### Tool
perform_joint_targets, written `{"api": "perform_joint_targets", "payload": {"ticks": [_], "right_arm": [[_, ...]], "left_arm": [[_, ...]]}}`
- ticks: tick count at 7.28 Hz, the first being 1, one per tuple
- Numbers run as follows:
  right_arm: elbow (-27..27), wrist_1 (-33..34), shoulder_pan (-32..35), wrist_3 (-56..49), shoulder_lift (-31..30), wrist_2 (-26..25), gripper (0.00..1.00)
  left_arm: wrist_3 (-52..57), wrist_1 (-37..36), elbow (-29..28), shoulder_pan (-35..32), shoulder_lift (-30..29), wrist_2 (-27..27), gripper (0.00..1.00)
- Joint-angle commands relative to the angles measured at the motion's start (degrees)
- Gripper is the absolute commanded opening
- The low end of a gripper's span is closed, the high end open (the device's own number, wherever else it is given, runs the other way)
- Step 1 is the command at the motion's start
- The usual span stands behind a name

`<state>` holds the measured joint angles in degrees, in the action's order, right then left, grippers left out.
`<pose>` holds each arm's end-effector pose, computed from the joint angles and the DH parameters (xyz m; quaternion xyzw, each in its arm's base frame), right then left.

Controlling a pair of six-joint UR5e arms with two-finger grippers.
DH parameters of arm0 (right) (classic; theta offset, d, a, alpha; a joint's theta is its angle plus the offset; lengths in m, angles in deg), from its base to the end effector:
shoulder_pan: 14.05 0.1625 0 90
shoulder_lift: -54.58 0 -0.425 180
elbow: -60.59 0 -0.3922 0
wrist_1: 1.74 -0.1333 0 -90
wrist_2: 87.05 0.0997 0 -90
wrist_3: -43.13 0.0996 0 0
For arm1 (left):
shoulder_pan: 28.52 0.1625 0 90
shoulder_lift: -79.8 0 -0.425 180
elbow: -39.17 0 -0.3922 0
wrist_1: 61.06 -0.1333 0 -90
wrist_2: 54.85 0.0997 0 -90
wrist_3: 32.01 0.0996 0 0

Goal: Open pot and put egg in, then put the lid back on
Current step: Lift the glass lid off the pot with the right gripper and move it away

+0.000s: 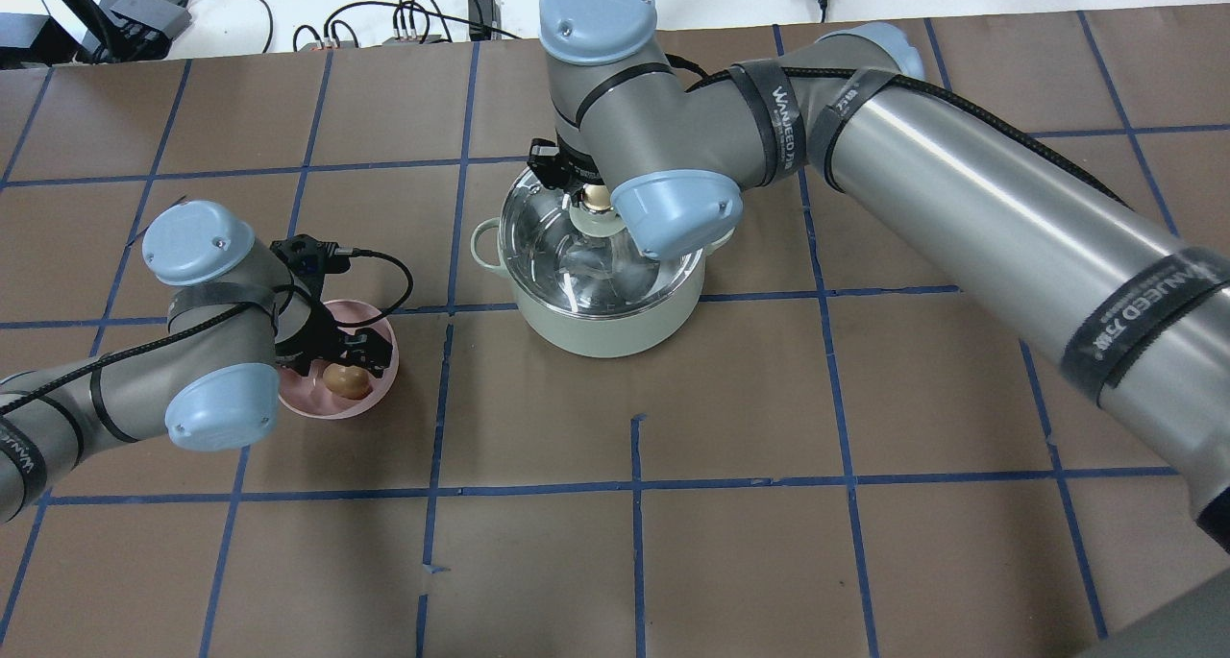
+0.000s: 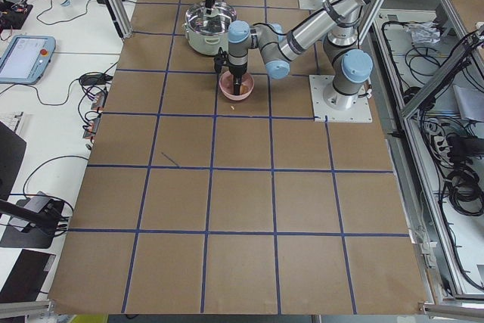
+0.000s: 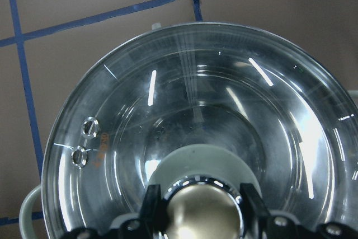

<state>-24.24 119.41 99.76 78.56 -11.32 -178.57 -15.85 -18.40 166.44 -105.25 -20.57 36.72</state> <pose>0.3872 -0.5539 0.3470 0.1021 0.9890 -0.0990 0.0411 -0.0261 -0.4582 0.1907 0.0253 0.9996 0.0060 0.0126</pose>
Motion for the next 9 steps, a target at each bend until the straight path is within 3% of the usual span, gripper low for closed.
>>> {"api": "perform_joint_targets", "payload": {"ticks": [1,4,5,8,9], "right_arm": [[1.24,-2.05,-0.16,-0.19,-0.55,-0.50,0.41],[2.91,-7.75,-4.09,-5.95,-5.62,-2.59,0.41],[2.57,-8.82,-6.38,-6.51,-7.38,-2.18,0.41],[2.48,-12.59,-10.87,-13.63,-9.77,-2.09,0.41],[2.48,-14.26,-12.89,-16.33,-11.08,-1.91,0.41]], "left_arm": [[0.01,2.17,-0.44,0.00,0.00,-0.08,0.98],[0.01,2.17,-0.27,0.00,0.00,-0.16,0.97],[0.01,2.17,-0.35,0.00,0.00,-0.25,0.88],[0.01,2.08,-0.53,0.00,-0.09,-0.25,0.36],[-0.08,2.08,-0.53,0.09,0.00,-0.34,0.34]]}}
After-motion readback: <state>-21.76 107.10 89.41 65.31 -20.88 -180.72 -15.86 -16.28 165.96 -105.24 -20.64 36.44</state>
